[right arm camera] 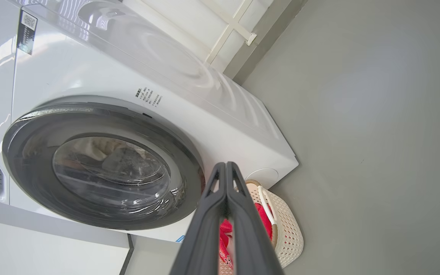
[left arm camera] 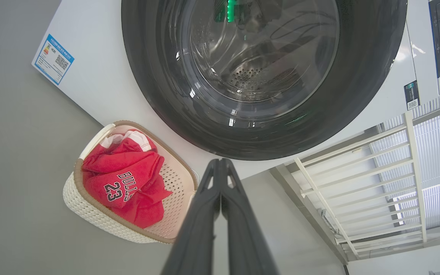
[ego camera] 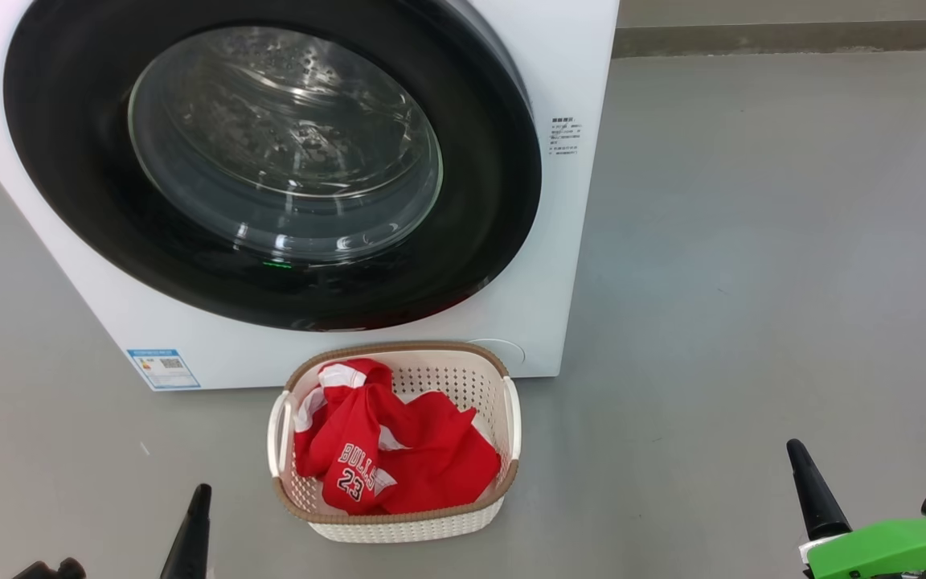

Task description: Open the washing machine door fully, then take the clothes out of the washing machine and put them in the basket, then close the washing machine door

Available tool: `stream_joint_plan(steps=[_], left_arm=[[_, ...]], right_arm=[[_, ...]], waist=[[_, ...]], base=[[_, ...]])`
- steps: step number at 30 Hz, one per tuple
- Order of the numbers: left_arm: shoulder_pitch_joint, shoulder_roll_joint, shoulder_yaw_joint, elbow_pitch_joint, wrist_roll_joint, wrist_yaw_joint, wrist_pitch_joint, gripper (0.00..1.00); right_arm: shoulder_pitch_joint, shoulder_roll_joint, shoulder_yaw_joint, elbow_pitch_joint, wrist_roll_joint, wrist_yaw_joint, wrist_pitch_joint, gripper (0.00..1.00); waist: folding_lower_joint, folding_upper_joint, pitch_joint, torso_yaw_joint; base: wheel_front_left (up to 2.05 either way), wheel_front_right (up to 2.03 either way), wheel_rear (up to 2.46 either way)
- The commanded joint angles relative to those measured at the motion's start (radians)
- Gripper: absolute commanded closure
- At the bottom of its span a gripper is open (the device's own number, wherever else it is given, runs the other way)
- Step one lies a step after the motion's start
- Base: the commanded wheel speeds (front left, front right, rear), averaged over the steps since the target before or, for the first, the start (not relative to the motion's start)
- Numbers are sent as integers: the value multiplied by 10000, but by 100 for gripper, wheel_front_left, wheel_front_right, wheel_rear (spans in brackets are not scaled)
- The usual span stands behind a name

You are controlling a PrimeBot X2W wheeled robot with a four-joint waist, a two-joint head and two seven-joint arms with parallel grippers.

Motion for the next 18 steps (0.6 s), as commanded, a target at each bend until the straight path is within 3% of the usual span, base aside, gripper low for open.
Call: stream_joint_plan(steps=[1,18], left_arm=[[-401,66,296,-289,-306,-46,84,100],[-643,-35,474,-340,-2267,-56,597,100]], right_arm=[[-487,-104,52,-320,299,3,66,100],[-820,-96,-77,-490,2089,-3,596,100]], waist=[[-1,-1,0,-9],[-1,-1,0,-112]], base=[[0,0,0],[0,0,0]])
